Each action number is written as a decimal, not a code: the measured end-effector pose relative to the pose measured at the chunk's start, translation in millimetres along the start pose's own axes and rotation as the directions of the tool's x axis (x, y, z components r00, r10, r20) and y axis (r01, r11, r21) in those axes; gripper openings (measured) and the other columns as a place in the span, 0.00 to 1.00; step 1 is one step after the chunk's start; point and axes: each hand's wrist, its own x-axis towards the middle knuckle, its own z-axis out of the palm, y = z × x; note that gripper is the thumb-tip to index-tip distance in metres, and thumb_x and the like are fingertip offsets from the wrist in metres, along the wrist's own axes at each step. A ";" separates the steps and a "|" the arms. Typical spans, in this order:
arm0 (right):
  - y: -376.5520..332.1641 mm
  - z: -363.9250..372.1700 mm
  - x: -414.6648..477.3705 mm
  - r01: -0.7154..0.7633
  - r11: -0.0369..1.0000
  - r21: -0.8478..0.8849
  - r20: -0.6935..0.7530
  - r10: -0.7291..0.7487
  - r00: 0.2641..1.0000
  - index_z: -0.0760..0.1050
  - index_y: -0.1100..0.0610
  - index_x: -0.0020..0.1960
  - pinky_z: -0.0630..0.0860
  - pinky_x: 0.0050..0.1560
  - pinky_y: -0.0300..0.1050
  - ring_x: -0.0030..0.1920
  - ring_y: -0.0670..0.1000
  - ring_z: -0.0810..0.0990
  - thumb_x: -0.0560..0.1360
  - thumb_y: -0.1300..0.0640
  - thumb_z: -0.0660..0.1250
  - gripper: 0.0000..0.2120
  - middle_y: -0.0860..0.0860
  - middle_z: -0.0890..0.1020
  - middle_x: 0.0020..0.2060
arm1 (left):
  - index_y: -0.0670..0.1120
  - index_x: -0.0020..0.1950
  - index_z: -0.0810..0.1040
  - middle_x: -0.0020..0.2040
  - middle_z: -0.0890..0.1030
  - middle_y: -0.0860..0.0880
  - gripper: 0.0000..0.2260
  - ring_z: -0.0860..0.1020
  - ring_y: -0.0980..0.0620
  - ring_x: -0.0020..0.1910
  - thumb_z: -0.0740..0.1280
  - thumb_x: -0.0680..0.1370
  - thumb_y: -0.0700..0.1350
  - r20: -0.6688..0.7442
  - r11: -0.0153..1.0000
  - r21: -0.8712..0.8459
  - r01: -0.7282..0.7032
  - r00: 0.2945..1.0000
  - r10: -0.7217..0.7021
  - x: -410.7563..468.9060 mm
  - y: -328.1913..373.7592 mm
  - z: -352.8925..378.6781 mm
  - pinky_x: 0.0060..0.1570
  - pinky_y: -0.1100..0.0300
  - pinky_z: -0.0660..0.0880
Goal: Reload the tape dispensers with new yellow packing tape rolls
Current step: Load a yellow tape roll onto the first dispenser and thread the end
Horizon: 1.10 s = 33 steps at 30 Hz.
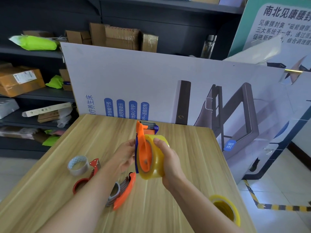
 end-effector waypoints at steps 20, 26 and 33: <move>22.9 -21.4 -4.8 -0.115 0.993 0.002 -0.192 0.114 0.975 0.85 0.52 0.40 0.83 0.44 0.54 0.38 0.54 0.86 0.52 0.38 0.74 0.23 0.52 0.87 0.37 | 0.50 0.59 0.80 0.54 0.84 0.50 0.14 0.82 0.53 0.52 0.58 0.82 0.52 0.119 0.999 0.029 0.030 0.992 -0.033 -47.4 -56.9 20.0 0.52 0.50 0.78; 44.0 -36.6 -18.2 -0.151 0.988 -0.035 -0.226 0.140 0.964 0.85 0.51 0.35 0.81 0.46 0.52 0.39 0.54 0.85 0.50 0.37 0.73 0.21 0.51 0.87 0.35 | 0.50 0.51 0.81 0.42 0.86 0.53 0.10 0.82 0.55 0.44 0.60 0.81 0.41 0.052 0.997 0.079 0.026 0.998 -0.030 -67.1 -85.8 27.2 0.44 0.58 0.78; 73.2 -64.7 -46.0 -0.252 0.966 -0.063 -0.252 0.229 0.940 0.82 0.52 0.44 0.80 0.53 0.54 0.44 0.56 0.85 0.54 0.37 0.73 0.25 0.54 0.86 0.42 | 0.51 0.51 0.80 0.43 0.83 0.47 0.10 0.77 0.47 0.42 0.61 0.81 0.40 -0.074 0.984 0.122 0.127 0.990 -0.119 -106.6 -132.1 45.8 0.47 0.53 0.70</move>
